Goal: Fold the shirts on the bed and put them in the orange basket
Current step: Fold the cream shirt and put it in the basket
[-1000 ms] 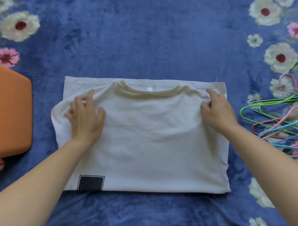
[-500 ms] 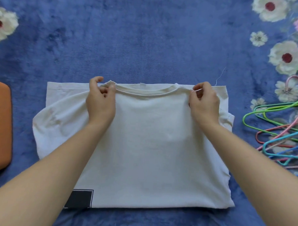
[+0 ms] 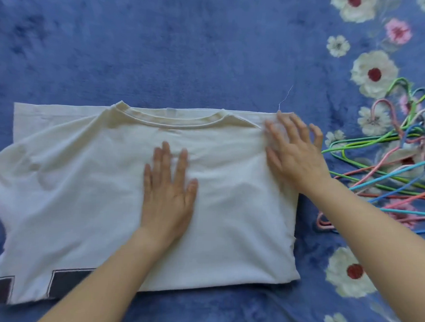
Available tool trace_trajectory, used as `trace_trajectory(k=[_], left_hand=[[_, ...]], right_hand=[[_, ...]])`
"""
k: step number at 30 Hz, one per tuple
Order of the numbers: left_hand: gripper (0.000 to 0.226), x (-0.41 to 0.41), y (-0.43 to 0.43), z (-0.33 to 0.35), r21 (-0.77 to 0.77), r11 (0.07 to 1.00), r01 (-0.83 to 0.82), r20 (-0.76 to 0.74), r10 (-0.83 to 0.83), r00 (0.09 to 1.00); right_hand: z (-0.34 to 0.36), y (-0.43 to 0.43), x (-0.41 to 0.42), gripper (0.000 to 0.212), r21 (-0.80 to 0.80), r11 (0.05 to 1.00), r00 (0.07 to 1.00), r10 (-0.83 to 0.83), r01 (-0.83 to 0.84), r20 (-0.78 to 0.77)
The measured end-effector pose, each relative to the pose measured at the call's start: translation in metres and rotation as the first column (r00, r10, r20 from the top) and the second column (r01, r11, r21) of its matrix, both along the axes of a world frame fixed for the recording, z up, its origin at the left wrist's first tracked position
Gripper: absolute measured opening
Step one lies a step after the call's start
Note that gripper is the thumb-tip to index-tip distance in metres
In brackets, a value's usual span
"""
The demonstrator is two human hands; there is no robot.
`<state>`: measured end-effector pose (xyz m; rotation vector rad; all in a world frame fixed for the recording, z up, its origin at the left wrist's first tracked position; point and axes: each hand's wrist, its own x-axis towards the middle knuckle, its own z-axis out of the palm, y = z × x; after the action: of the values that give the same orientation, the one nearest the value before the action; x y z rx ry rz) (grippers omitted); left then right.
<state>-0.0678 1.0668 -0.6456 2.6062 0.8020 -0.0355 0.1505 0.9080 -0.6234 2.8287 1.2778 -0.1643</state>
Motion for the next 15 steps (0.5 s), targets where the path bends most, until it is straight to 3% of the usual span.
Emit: trace_trajectory(k=[3, 5, 11, 15], left_hand=[[0.059, -0.007, -0.083, -0.004, -0.023, 0.975, 0.221, 0.059, -0.219, 0.974], [0.068, -0.003, -0.133, -0.002, -0.084, 0.966, 0.244, 0.065, -0.239, 0.969], [0.132, 0.027, -0.207, 0.018, -0.236, 0.972, 0.01, -0.198, -0.059, 0.979], [0.131, 0.035, -0.212, 0.017, -0.216, 0.972, -0.089, -0.356, 0.007, 0.934]], right_hand=[[0.019, -0.007, 0.013, 0.064, 0.119, 0.93, 0.924, -0.32, 0.349, -0.21], [0.024, -0.011, 0.015, 0.06, 0.144, 0.859, 0.837, -0.419, 0.491, -0.353], [0.028, -0.005, 0.005, 0.046, 0.097, 0.841, 0.768, -0.432, 0.533, -0.472], [0.027, 0.01, -0.001, 0.054, 0.056, 0.709, 0.568, -0.513, 0.703, -0.644]])
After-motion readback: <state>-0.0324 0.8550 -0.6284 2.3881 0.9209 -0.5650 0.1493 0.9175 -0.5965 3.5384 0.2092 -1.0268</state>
